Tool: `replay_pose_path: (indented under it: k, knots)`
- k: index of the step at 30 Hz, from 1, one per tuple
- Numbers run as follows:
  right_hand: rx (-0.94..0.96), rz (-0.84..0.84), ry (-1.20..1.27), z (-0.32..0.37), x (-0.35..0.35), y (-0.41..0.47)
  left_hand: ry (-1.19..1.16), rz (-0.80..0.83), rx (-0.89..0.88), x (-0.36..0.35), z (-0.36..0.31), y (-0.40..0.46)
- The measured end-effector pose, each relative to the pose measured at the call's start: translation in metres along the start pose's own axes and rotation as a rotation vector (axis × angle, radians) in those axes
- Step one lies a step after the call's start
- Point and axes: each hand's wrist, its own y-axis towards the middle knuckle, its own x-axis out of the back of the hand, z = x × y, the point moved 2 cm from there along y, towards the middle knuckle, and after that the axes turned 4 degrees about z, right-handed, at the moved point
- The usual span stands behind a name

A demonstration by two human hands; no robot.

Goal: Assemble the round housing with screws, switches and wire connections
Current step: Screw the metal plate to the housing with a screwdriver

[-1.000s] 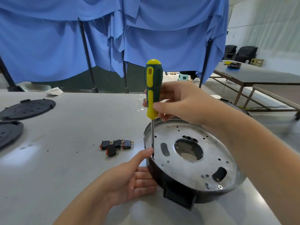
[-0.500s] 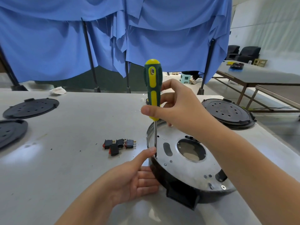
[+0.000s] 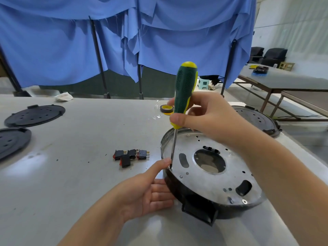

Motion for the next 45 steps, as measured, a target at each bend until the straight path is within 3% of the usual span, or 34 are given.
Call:
replay_pose_path:
  k: [4,8,16,22,26,30,35,37,41,45]
  knots:
    - [0.050,-0.187,-0.120,-0.002,-0.007,0.000,0.003,-0.001,-0.007,-0.001,0.000,0.000]
    - [0.071,-0.248,-0.269,-0.002,-0.015,0.004,0.011,0.006,0.001,-0.001,-0.001,0.000]
    - [-0.080,-0.006,0.038,-0.002,-0.007,0.010,0.041,0.019,0.010,0.001,0.000,0.002]
    - [-0.039,-0.062,0.057,0.011,0.011,0.014,0.020,0.014,-0.002,0.000,-0.001,0.000]
    - [0.084,-0.134,-0.163,0.028,0.024,0.018,0.001,0.005,-0.009,-0.001,0.000,-0.001]
    - [0.241,0.015,-0.519,0.047,0.028,0.016,-0.014,-0.011,-0.011,-0.002,-0.001,-0.002]
    - [0.040,0.286,-0.609,0.059,0.039,0.018,-0.023,-0.024,-0.008,-0.003,-0.001,-0.002]
    - [-0.026,0.323,-0.651,0.065,0.046,0.020,-0.021,-0.027,-0.010,-0.003,-0.001,-0.002]
    - [-0.018,0.245,-0.866,0.079,0.049,0.026,-0.006,-0.028,-0.017,-0.003,-0.001,-0.003]
    - [0.025,0.094,-1.314,0.074,0.042,0.030,0.003,-0.034,-0.020,-0.005,-0.001,-0.003]
